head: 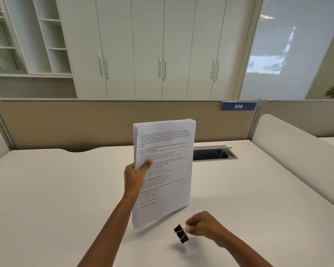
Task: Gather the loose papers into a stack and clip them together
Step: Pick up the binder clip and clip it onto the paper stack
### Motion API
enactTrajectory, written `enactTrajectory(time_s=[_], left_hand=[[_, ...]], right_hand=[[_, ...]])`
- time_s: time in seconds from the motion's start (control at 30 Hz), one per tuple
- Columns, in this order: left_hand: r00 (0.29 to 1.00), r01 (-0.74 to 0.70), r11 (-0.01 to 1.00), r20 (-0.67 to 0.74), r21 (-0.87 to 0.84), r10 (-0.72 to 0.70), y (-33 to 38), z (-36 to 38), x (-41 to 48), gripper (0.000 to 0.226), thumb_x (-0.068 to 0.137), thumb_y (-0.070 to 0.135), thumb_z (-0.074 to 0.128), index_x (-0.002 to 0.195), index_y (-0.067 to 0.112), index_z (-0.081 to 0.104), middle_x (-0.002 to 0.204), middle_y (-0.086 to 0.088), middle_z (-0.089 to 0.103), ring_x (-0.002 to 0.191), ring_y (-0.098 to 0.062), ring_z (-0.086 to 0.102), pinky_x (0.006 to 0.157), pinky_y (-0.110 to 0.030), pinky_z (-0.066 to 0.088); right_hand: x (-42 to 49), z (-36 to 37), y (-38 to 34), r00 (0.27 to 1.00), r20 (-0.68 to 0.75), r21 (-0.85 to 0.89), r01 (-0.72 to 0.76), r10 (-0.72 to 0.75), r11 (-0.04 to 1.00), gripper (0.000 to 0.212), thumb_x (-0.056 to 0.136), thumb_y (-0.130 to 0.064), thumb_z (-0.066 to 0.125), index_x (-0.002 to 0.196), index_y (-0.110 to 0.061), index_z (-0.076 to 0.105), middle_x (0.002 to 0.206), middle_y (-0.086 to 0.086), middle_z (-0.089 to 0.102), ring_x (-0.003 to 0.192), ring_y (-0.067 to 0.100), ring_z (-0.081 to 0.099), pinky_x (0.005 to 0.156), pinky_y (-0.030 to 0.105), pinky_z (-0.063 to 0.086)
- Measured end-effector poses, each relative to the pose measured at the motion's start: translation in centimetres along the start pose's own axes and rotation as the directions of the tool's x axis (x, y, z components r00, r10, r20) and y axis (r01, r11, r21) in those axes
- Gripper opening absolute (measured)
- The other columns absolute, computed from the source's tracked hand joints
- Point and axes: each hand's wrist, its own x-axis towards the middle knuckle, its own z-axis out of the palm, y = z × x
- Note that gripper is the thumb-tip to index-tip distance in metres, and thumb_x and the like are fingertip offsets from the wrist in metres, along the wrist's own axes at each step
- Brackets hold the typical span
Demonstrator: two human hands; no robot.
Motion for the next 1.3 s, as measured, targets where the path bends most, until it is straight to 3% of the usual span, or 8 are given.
enactTrajectory(time_s=[0.03,0.17,0.4,0.57,0.8,1.0,1.17,1.3], left_hand=[[1.0,-0.003,1.0,0.004,0.005,0.003,0.0,0.0,0.0,0.007,0.082,0.023,0.066,0.077,0.018,0.063,0.072,0.003,0.065,0.064,-0.016,0.065,0.044,-0.014,0.054],[1.0,-0.021,0.999,-0.001,0.045,0.022,0.0,-0.1,0.3,0.012,0.082,0.023,0.066,0.085,0.012,0.064,0.075,-0.001,0.065,0.064,-0.015,0.064,0.045,-0.014,0.054],[0.999,-0.046,0.992,-0.006,0.116,0.047,0.3,0.0,0.5,0.015,0.082,0.025,0.066,0.089,0.012,0.063,0.085,-0.007,0.065,0.066,-0.019,0.063,0.051,-0.019,0.052],[1.0,-0.024,0.997,0.01,0.08,0.023,0.4,0.1,0.3,0.018,0.081,0.021,0.067,0.091,0.006,0.064,0.091,-0.012,0.067,0.077,-0.033,0.065,0.065,-0.034,0.057],[0.997,-0.074,0.987,0.019,0.141,0.072,0.5,0.3,0.2,0.029,0.082,0.02,0.067,0.099,-0.003,0.066,0.088,-0.01,0.066,0.076,-0.03,0.064,0.054,-0.021,0.056],[0.994,-0.112,0.977,0.033,0.18,0.108,0.6,0.5,0.1,0.024,0.082,0.02,0.066,0.094,-0.001,0.067,0.084,-0.008,0.066,0.07,-0.027,0.063,0.051,-0.018,0.054],[0.99,-0.144,0.966,0.044,0.215,0.137,0.7,0.6,-0.1,0.026,0.083,0.02,0.066,0.094,-0.003,0.067,0.083,-0.007,0.065,0.067,-0.025,0.062,0.047,-0.013,0.051],[0.985,-0.174,0.954,0.059,0.242,0.165,0.8,0.7,-0.4,0.02,0.084,0.02,0.064,0.091,0.001,0.066,0.083,-0.008,0.065,0.07,-0.032,0.062,0.059,-0.032,0.053]], right_hand=[[-0.1,-0.2,-0.3,0.998,-0.045,-0.018,0.034,-0.035,0.999,0.003,0.08,-0.002,0.066,0.08,-0.003,0.069,0.062,-0.006,0.056,0.059,0.003,0.053,0.063,0.009,0.043],[-0.2,-1.7,-2.0,0.964,-0.205,-0.11,0.147,-0.167,0.983,0.028,0.081,-0.009,0.069,0.108,-0.001,0.066,0.091,0.003,0.066,0.084,0.01,0.058,0.067,0.012,0.042],[-0.7,-5.5,-7.8,0.775,-0.459,-0.218,0.375,-0.434,0.901,0.031,0.079,-0.003,0.069,0.109,0.0,0.066,0.102,0.012,0.07,0.086,0.013,0.061,0.071,0.005,0.044],[-2.1,-7.9,-13.2,0.599,-0.545,-0.273,0.535,-0.587,0.799,0.028,0.079,0.0,0.067,0.107,0.0,0.067,0.101,0.015,0.069,0.086,0.023,0.064,0.086,0.028,0.051],[-3.2,-8.7,-17.9,0.357,-0.492,-0.532,0.599,-0.794,0.599,0.025,0.08,0.005,0.064,0.105,0.004,0.066,0.1,0.019,0.068,0.08,0.017,0.062,0.076,0.016,0.046],[-3.3,-8.0,-19.7,0.239,-0.35,-0.691,0.587,-0.906,0.422,0.024,0.08,0.017,0.053,0.099,0.01,0.066,0.096,0.024,0.065,0.074,0.024,0.068,0.068,0.001,0.044],[-3.7,-7.5,-20.8,0.185,-0.242,-0.756,0.579,-0.952,0.305,0.023,0.078,0.018,0.052,0.095,0.01,0.067,0.092,0.024,0.064,0.072,0.028,0.071,0.068,0.026,0.054],[-3.9,-7.2,-21.3,0.165,-0.188,-0.787,0.564,-0.968,0.249,0.021,0.079,0.017,0.051,0.092,0.01,0.066,0.091,0.023,0.064,0.072,0.028,0.071,0.064,0.028,0.053]])
